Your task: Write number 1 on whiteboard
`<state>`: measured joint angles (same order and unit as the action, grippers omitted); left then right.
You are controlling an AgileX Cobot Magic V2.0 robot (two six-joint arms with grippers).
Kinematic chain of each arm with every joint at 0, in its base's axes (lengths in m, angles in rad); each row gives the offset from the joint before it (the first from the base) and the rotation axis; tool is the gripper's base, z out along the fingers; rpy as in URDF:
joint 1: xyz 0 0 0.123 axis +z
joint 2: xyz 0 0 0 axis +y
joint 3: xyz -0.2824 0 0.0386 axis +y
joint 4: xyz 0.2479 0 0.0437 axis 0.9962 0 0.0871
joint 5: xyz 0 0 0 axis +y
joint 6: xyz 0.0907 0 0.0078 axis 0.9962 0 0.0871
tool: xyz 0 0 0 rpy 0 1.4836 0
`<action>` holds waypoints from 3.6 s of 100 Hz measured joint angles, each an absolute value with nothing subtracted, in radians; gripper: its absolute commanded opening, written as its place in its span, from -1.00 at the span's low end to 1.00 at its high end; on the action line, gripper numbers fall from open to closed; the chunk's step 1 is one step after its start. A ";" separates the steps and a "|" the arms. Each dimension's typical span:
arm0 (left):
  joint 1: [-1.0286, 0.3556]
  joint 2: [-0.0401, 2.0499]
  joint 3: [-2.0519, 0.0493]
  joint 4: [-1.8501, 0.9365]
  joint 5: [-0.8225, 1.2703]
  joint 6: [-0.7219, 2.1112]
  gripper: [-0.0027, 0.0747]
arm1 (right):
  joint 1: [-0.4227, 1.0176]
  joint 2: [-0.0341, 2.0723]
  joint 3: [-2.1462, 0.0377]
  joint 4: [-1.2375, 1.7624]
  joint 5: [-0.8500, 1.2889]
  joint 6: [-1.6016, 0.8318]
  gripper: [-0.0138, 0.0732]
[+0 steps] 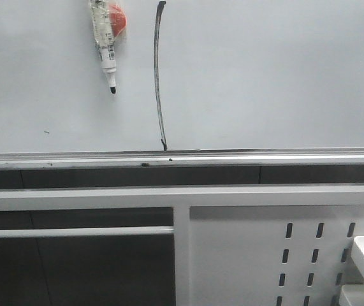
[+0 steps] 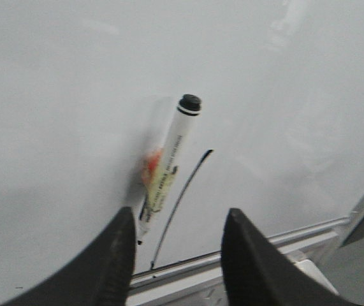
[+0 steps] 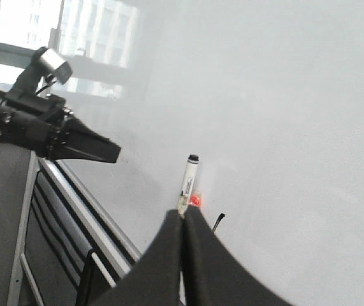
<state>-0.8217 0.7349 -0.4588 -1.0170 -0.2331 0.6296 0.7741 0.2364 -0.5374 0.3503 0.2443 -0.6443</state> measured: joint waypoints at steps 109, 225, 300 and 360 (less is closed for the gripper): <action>-0.808 0.262 -0.310 -0.895 -0.131 0.636 -0.98 | 0.774 0.225 -0.537 0.352 0.342 -0.644 -0.82; -0.237 -0.006 0.003 -0.140 0.347 0.032 -0.98 | 0.774 0.225 -0.537 0.352 0.342 -0.644 -0.82; -0.237 -0.006 0.003 -0.142 0.347 0.032 -0.98 | 0.751 0.223 -0.518 0.293 0.329 -0.644 -0.82; -0.237 -0.006 0.003 -0.142 0.349 0.032 -0.98 | 0.413 0.050 0.008 -0.050 0.113 0.000 -0.82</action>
<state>-0.2374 -0.0060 0.0034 -0.1416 0.3489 0.0316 0.4131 0.0501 0.0080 -0.0497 0.1132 0.0000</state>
